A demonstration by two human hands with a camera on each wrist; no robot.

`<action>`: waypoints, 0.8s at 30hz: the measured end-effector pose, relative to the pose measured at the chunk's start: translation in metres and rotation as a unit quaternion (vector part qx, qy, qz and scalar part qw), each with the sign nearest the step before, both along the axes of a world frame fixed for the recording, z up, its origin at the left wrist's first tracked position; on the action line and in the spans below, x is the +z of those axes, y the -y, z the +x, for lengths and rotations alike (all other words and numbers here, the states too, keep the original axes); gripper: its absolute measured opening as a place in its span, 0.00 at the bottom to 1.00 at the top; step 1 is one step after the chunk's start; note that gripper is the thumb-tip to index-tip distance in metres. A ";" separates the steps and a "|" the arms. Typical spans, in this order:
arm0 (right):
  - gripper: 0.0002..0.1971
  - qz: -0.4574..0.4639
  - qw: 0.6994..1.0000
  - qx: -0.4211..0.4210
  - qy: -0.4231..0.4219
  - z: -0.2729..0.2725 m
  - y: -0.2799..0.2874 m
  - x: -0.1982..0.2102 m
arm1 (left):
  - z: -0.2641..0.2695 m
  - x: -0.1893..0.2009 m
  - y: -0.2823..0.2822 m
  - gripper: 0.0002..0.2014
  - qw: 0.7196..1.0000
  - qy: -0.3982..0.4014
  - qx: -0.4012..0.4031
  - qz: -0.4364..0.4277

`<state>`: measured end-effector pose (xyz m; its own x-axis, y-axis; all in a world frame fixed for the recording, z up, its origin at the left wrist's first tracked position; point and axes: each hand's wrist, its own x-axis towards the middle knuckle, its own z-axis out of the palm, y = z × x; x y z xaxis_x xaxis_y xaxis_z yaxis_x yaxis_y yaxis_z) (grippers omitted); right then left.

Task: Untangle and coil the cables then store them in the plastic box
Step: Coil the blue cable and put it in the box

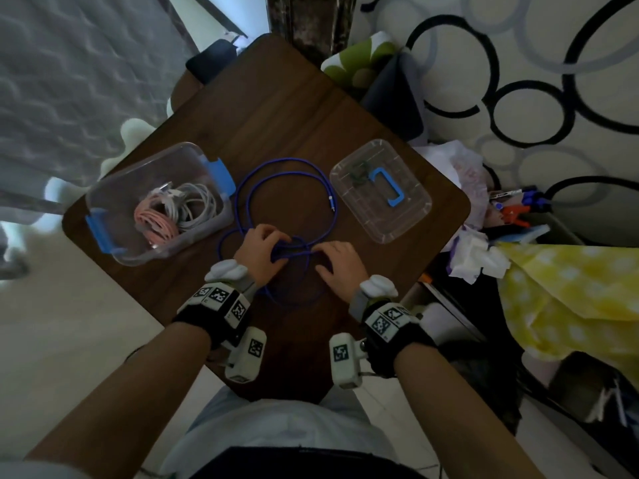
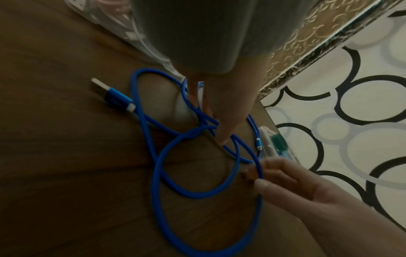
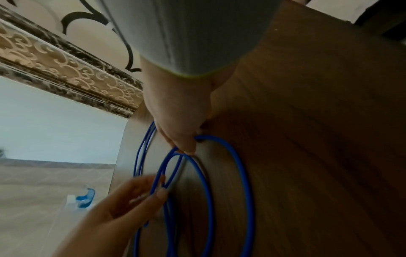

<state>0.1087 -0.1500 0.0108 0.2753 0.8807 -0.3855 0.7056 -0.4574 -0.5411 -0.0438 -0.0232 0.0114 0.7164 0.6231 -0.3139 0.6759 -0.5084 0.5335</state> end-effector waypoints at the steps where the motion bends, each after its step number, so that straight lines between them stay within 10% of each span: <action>1: 0.13 -0.004 1.000 0.005 -0.001 0.001 0.000 0.000 | -0.003 0.001 -0.001 0.14 1.000 -0.005 -0.010 -0.002; 6: 0.09 -0.029 0.999 0.033 -0.011 0.006 -0.005 0.010 | -0.014 0.009 -0.010 0.08 0.999 0.024 -0.035 -0.022; 13: 0.16 0.037 0.983 -0.177 0.011 0.027 0.006 0.021 | -0.032 0.012 -0.035 0.15 0.988 0.080 0.133 -0.010; 24: 0.15 0.020 0.994 -0.039 0.096 0.018 -0.020 0.020 | -0.018 0.011 -0.033 0.18 0.999 0.022 -0.020 0.013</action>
<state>0.1269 -0.1303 0.0307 0.4094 0.8667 -0.2849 0.7606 -0.4967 -0.4180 -0.0623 0.0094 0.0221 0.7543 0.6004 -0.2655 0.6303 -0.5491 0.5489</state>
